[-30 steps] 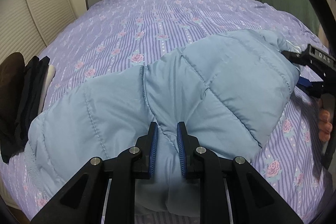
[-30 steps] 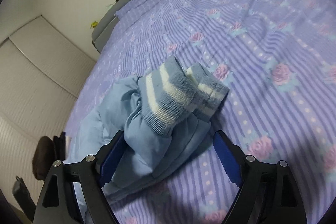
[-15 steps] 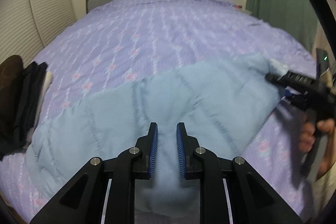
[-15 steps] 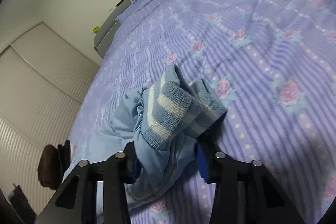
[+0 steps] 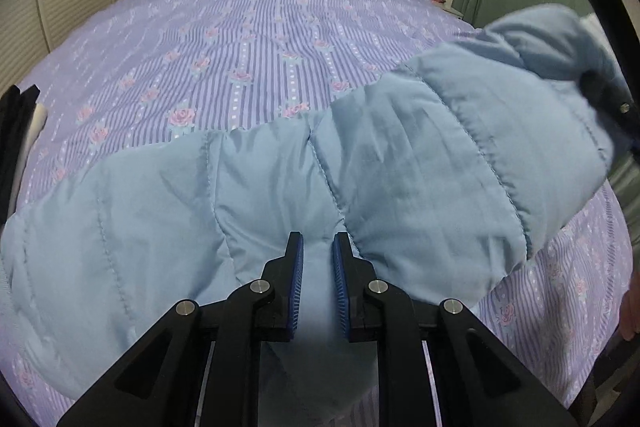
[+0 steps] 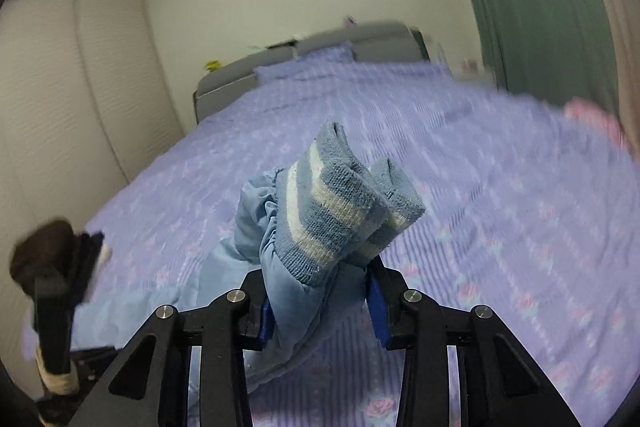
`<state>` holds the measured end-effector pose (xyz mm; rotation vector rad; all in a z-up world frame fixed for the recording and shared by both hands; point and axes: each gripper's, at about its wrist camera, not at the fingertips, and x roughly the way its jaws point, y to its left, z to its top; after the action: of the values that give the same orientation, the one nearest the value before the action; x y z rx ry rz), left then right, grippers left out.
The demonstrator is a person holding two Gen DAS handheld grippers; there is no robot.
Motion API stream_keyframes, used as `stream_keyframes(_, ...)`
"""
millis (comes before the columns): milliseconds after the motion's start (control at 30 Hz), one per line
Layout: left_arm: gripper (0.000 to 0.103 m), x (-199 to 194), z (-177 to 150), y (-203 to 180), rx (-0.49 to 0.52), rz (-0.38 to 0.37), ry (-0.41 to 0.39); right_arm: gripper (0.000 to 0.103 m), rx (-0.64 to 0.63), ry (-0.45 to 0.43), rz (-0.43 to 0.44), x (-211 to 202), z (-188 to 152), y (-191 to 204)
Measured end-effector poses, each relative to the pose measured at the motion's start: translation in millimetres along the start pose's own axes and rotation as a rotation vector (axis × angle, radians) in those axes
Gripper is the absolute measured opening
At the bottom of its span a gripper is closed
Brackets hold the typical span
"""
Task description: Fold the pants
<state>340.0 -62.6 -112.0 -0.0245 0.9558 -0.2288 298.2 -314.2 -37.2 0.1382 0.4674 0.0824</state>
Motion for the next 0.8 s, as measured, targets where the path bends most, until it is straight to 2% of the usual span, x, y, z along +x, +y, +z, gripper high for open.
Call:
stream_keyframes(100, 0.016, -22.7, 2.1, 14.4, -0.022, 0.011, -0.038, 0.038, -0.104, -0.046, -0.043, -14.2, 9.7, 32.2)
stream_keyframes(133, 0.016, -35.4, 1.1, 20.8, -0.017, 0.041, -0.064, 0.038, -0.119, -0.058, -0.042, -19.3, 12.3, 36.8)
stream_keyframes(200, 0.017, -62.7, -3.6, 37.1, 0.009, 0.151, -0.099, 0.038, -0.162, -0.084, -0.028, -29.8, 19.6, 57.6)
stream_keyframes(267, 0.017, -82.4, -8.7, 54.8, 0.009, 0.199, -0.109, 0.038, -0.198, -0.102, -0.019, -36.6, 23.2, 76.7)
stream_keyframes(367, 0.017, -111.7, -14.5, 87.9, -0.035, 0.238, -0.118, 0.038, -0.27, -0.128, -0.02, -43.1, 23.2, 114.3)
stream_keyframes(500, 0.017, -142.6, -25.7, 127.5, -0.075, 0.267, -0.129, 0.038, -0.338, -0.123, 0.026, -47.5, 16.8, 164.9)
stream_keyframes(633, 0.036, -161.3, -39.5, 154.9, -0.111, 0.295, -0.147, 0.037, -0.385, -0.094, 0.082, -47.2, 5.4, 213.3)
stream_keyframes(733, 0.044, -172.5, -52.3, 179.2, -0.154, 0.294, -0.161, 0.037, -0.42, -0.065, 0.108, -42.2, -7.5, 244.1)
stream_keyframes(800, 0.046, -179.7, -60.0, 191.1, -0.181, 0.298, -0.168, 0.036, -0.465, -0.041, 0.109, -34.7, -20.1, 263.9)
